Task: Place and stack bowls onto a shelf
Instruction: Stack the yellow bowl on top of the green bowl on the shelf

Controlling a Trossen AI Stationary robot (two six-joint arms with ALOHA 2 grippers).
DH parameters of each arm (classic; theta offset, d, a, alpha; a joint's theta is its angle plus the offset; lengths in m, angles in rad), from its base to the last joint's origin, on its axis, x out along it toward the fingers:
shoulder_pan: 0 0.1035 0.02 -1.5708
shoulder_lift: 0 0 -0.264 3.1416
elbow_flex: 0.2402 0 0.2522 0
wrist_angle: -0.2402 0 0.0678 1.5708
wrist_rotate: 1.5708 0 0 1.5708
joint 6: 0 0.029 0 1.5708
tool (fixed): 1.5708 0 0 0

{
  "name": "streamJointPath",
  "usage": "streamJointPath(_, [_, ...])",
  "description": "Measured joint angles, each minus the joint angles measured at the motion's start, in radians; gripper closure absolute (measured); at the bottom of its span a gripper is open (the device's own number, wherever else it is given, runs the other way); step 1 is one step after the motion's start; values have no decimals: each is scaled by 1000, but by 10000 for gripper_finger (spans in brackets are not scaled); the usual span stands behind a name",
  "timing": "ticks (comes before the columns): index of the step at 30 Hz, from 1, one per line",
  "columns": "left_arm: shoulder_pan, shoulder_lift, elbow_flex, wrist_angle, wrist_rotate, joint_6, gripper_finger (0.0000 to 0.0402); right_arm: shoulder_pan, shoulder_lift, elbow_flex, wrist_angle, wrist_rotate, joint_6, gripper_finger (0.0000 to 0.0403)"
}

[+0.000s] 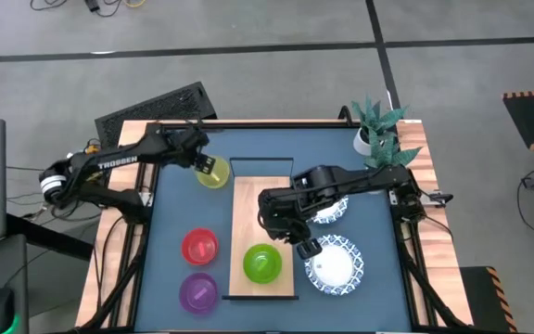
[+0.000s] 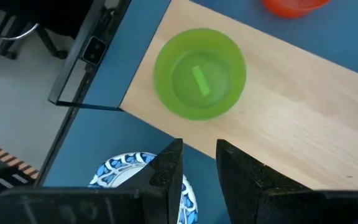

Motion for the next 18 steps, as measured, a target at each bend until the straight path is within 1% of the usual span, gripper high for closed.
streamJointPath(2, [47, 0, -5, 18, 42, 52, 178, -6, 0, 0, 4, 0, 3, 281])
streamJointPath(5, [88, 1, -5, 55, 103, 108, 178, -14, 0, 0, 4, 0, 8, 282])
streamJointPath(9, [104, 44, -5, 63, 143, 143, 178, -31, 0, 0, 23, 0, 13, 282])
streamJointPath(12, [104, 111, -5, 65, 204, 184, 178, -44, 0, 0, 46, 0, 23, 282])
streamJointPath(16, [105, 200, -5, 68, 215, 206, 180, -54, 0, 0, 48, 0, 26, 282])
streamJointPath(18, [106, 222, -5, 69, 212, 219, 193, -55, 0, 0, 48, 0, 26, 282])
